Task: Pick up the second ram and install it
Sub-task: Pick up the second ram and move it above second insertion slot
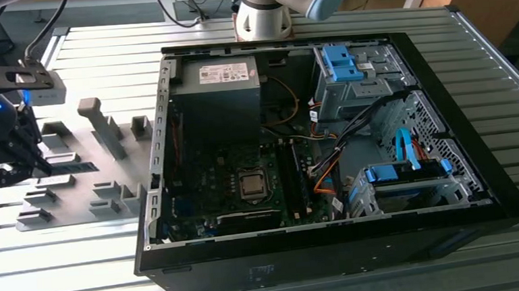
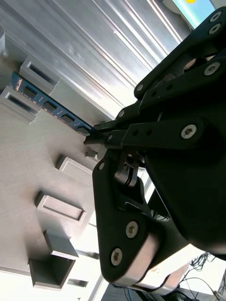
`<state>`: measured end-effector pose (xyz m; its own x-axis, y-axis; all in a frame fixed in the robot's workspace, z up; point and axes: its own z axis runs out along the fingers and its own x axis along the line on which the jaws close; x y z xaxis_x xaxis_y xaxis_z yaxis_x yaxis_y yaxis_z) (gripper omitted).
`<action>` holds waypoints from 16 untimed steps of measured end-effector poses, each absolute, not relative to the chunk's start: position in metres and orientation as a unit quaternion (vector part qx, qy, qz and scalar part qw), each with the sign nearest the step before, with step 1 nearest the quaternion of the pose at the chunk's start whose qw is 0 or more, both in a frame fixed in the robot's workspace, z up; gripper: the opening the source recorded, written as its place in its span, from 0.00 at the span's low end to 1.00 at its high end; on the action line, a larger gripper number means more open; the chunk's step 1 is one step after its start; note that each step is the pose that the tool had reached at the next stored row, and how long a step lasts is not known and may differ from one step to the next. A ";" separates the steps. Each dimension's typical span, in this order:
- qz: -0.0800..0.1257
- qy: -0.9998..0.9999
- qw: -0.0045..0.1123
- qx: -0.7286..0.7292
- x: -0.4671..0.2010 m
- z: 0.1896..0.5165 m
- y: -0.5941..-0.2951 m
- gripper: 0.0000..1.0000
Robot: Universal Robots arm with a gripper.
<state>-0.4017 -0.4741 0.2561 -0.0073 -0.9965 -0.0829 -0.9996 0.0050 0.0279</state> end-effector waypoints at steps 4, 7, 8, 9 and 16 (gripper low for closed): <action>0.039 0.709 0.020 -0.704 -0.402 0.259 -0.474 0.14; 0.039 0.709 0.020 -0.704 -0.402 0.261 -0.474 0.14; 0.039 0.709 0.020 -0.704 -0.402 0.261 -0.474 0.14; 0.039 0.709 0.020 -0.704 -0.402 0.262 -0.474 0.14; 0.039 0.709 0.020 -0.704 -0.402 0.265 -0.474 0.14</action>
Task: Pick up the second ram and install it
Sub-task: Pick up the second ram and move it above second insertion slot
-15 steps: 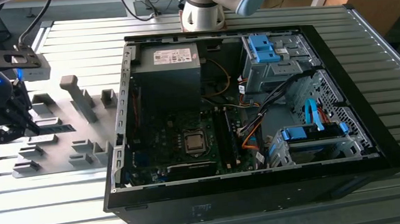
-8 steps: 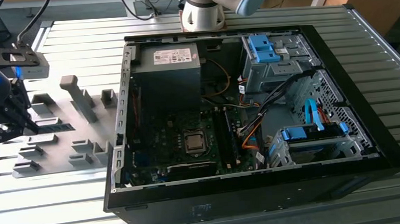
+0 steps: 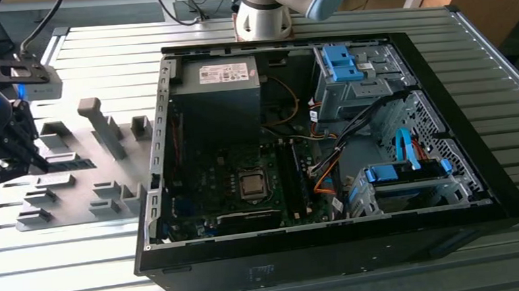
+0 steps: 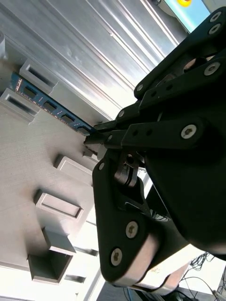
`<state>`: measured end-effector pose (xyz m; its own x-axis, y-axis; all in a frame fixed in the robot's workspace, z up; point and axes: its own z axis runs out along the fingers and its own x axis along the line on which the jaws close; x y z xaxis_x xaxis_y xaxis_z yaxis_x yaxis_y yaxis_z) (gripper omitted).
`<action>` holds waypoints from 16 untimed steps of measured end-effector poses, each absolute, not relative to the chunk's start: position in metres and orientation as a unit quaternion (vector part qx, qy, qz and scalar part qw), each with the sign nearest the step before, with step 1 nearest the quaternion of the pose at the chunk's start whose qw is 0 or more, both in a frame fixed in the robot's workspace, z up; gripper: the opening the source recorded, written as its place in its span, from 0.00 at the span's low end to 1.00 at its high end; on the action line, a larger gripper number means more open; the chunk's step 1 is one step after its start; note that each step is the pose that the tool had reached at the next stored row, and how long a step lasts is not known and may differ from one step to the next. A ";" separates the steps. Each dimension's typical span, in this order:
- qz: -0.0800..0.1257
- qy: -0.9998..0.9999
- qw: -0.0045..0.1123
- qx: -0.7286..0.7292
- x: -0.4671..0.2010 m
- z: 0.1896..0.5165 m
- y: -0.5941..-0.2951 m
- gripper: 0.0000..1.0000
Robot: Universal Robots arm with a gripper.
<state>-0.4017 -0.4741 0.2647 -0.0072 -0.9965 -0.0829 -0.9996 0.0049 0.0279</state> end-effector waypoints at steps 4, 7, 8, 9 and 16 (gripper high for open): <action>0.039 0.709 0.020 -0.704 -0.402 0.266 -0.474 0.14; 0.039 0.709 0.020 -0.704 -0.402 0.268 -0.474 0.14; 0.039 0.709 0.019 -0.704 -0.402 0.268 -0.474 0.14; 0.039 0.709 0.020 -0.704 -0.402 0.269 -0.474 0.14; 0.039 0.709 0.020 -0.704 -0.402 0.272 -0.474 0.14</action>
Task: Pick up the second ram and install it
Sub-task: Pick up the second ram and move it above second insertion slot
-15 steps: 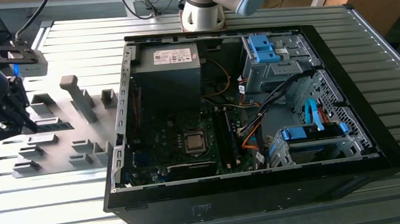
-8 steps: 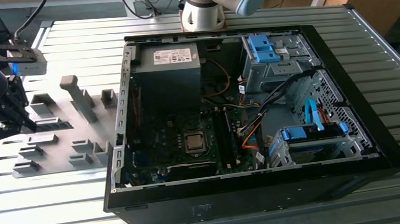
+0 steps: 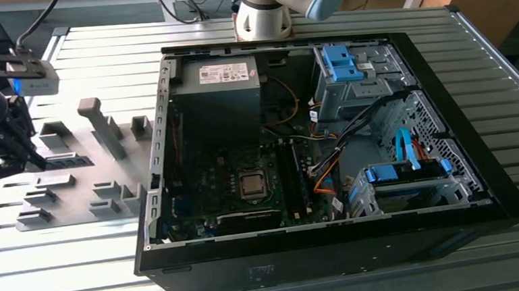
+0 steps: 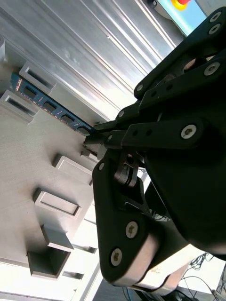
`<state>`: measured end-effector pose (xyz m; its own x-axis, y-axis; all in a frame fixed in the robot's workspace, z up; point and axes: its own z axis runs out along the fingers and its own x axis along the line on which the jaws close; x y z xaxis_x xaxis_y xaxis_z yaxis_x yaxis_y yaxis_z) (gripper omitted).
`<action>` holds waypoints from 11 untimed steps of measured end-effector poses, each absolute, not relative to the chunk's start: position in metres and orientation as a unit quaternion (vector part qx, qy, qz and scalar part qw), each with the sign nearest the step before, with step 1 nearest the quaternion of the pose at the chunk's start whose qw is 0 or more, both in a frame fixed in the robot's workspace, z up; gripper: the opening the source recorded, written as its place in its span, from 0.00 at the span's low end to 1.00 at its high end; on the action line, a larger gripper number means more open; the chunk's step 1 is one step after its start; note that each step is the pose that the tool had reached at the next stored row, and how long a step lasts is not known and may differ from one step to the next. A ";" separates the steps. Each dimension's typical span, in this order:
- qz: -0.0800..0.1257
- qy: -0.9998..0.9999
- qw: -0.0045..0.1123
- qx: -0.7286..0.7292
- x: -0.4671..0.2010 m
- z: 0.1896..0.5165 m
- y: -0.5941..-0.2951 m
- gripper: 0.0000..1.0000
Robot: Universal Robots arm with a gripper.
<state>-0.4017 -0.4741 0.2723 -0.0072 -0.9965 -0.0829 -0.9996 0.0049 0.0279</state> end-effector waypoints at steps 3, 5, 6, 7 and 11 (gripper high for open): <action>0.039 0.709 0.020 -0.704 -0.402 0.274 -0.474 0.14; 0.039 0.709 0.019 -0.704 -0.402 0.275 -0.474 0.14; 0.039 0.709 0.020 -0.704 -0.402 0.276 -0.474 0.14; 0.039 0.709 0.020 -0.704 -0.402 0.277 -0.474 0.14; 0.039 0.709 0.020 -0.704 -0.402 0.279 -0.474 0.14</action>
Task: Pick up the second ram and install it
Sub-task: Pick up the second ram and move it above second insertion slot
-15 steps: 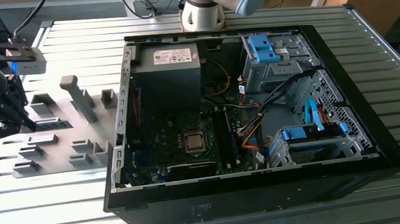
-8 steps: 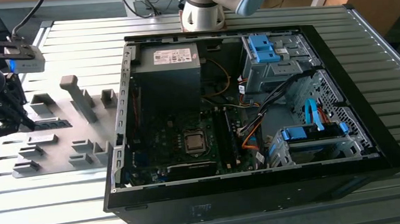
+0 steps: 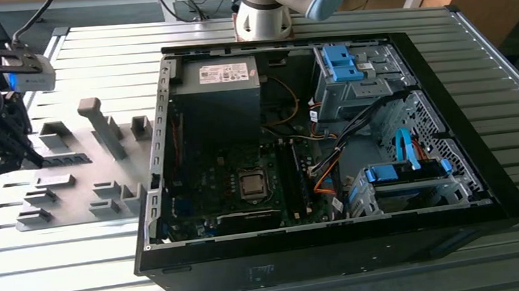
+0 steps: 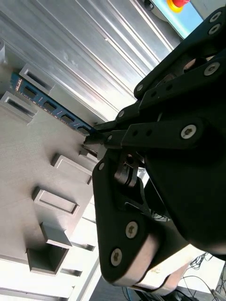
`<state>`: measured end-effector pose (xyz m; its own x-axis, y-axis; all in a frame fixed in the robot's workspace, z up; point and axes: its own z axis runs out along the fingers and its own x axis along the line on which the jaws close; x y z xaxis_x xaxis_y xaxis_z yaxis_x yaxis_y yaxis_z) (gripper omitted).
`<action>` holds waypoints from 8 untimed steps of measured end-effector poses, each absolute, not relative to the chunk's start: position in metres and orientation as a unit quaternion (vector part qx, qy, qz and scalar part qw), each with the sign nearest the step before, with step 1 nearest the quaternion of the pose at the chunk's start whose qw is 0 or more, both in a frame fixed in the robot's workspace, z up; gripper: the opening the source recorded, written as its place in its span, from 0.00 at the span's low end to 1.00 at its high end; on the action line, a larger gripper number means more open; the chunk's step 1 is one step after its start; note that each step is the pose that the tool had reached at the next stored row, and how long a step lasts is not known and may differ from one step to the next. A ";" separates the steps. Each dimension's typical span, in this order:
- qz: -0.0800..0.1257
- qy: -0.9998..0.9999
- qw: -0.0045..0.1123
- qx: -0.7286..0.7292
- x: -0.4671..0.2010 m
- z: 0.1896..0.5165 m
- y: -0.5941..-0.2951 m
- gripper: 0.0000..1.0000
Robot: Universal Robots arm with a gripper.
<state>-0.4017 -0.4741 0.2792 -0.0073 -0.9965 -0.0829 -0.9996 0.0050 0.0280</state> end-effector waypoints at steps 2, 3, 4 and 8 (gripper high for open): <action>0.039 0.709 0.020 -0.704 -0.402 0.280 -0.474 0.14; 0.039 0.709 0.020 -0.704 -0.402 0.281 -0.474 0.14; 0.039 0.709 0.020 -0.704 -0.402 0.282 -0.474 0.14; 0.039 0.709 0.020 -0.704 -0.402 0.284 -0.474 0.14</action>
<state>-0.4017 -0.4741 0.2843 -0.0073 -0.9965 -0.0829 -0.9996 0.0050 0.0279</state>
